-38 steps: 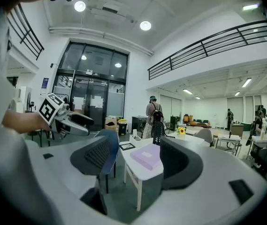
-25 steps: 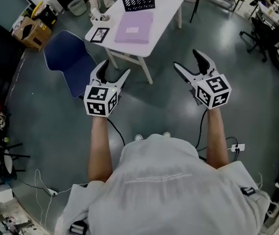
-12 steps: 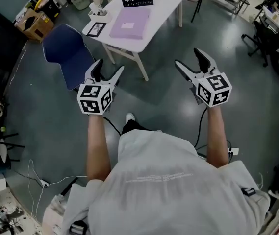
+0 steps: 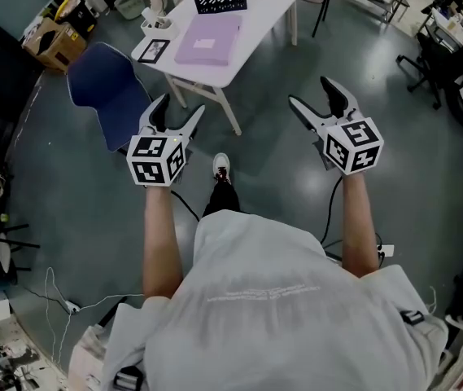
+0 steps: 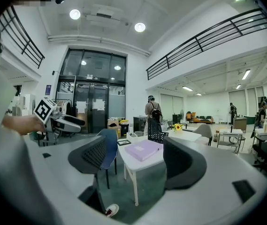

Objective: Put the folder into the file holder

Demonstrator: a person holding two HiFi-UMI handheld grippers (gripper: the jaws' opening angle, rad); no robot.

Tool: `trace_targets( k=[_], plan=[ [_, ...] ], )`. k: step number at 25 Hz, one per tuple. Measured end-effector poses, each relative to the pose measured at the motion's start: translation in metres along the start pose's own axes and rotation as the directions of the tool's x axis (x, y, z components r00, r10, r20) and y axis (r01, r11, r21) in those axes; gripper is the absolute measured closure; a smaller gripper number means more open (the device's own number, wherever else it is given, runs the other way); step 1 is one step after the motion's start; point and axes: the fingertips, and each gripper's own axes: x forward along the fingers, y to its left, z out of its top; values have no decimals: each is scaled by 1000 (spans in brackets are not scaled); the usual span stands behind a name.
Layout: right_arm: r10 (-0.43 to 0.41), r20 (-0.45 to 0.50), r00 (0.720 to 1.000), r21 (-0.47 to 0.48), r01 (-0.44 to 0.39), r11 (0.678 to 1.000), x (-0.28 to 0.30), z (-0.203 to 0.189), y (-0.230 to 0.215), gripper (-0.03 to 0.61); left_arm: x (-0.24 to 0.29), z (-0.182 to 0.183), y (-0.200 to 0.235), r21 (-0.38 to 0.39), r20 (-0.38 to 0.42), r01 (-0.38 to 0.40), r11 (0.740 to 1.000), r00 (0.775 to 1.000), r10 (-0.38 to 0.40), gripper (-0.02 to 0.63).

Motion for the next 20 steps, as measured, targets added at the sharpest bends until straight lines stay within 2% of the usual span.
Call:
trace_targets(
  k=[5,12,20],
  plan=[
    [16,7,1000,27,-17,999,3,-3,0,206,-3,5,-5,19,2,-3,1000,1000,3,252],
    [43,12,999,21,-44,999,13,-1,10,206,-1,-4,3,4,-21,-11,1000,1000,11,252],
    [34,-24,999,-10,-34,999,27,-10,7,216,12,-4,10,11,-31,7,1000,1000,-7,252]
  ],
)
